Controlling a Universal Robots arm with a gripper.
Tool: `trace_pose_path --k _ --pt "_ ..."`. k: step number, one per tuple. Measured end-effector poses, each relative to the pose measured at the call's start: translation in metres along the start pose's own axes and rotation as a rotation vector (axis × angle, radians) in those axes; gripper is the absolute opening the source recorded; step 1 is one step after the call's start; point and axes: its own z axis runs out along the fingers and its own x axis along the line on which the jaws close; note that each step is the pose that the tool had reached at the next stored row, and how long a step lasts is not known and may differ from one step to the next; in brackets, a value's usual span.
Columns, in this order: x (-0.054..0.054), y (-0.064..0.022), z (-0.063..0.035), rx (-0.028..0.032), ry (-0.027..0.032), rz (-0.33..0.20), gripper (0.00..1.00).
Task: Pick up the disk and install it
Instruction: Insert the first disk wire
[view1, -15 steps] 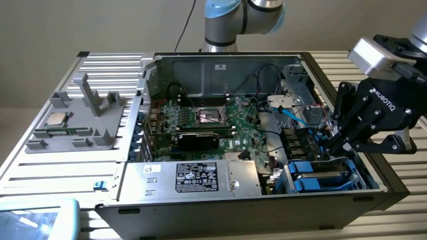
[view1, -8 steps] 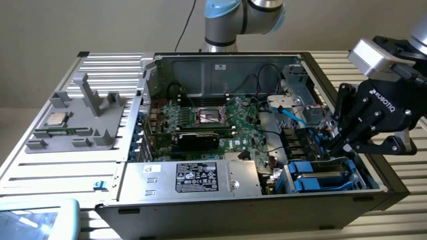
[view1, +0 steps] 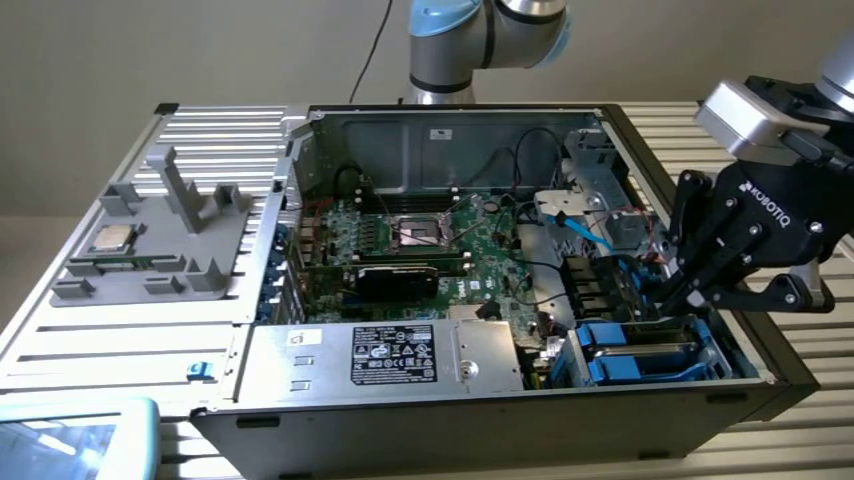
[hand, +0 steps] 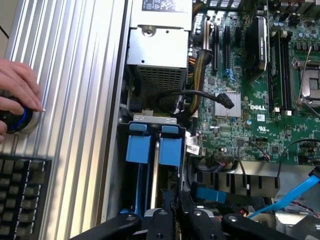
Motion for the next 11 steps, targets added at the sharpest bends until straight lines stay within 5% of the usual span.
trace_pose_path --k 7,11 --pt "0.0005 -0.0009 0.0047 0.0 -0.0016 0.011 0.16" --pt "0.0005 -0.0012 0.006 -0.0001 -0.009 0.048 0.16"
